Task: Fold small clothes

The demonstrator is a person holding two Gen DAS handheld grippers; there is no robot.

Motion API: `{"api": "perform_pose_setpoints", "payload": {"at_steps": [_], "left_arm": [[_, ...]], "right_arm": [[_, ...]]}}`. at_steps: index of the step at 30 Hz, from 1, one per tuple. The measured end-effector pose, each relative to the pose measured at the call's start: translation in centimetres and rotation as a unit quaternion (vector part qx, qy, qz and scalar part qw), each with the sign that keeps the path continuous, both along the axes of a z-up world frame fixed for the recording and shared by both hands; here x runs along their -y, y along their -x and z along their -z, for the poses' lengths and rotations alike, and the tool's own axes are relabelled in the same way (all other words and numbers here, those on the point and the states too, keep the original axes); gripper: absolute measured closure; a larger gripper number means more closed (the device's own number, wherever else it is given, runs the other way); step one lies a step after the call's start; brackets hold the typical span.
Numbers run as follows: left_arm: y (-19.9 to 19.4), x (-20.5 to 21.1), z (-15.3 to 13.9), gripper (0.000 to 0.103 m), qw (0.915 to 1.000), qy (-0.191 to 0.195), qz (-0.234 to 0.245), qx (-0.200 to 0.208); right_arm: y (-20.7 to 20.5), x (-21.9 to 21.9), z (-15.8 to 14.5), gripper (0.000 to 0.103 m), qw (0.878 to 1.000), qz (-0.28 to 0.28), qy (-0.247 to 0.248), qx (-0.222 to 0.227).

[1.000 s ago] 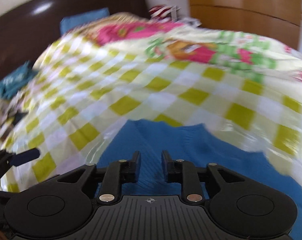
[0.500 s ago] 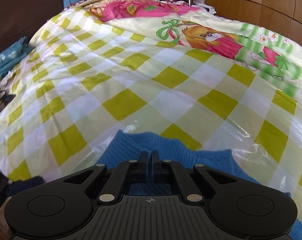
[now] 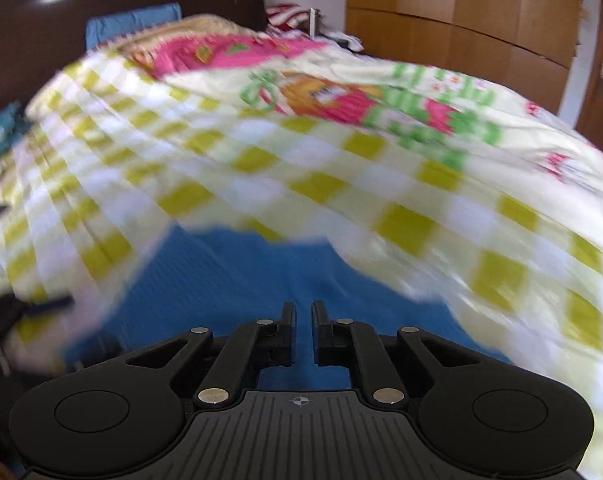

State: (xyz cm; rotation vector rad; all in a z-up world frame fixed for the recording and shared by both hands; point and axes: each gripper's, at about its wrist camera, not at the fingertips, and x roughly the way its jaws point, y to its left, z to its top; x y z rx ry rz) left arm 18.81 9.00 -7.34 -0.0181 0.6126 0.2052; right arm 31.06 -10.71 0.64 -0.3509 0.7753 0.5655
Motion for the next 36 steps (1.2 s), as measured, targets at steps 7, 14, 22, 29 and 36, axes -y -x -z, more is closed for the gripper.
{"api": "perform_pose_setpoints", "payload": {"at_steps": [7,14,22,29,36], "left_arm": [[0.6,1.2,-0.8,0.012,0.9995,-0.032,0.002,-0.002],[-0.9,4.7,-4.8,0.011,0.9942,-0.073,0.048,0.063],[-5.1,4.6,-1.1,0.01,0.9921,-0.079,0.093,-0.029],[-4.3,4.8,-2.6,0.009,0.9926,-0.085,0.087,0.003],[-4.3,4.7,-1.5,0.009,0.9859,-0.125,0.107,-0.03]], "right_arm": [[0.9,7.9,2.6,0.096,0.994,0.101,0.014,-0.03],[3.5,10.5,0.8,0.09,0.993,0.104,-0.057,0.015],[2.9,13.6,3.5,0.094,0.986,0.163,-0.025,-0.014],[5.2,15.8,1.1,0.084,0.977,0.189,-0.099,0.006],[2.8,13.4,4.0,0.086,0.979,0.191,-0.06,-0.028]]}}
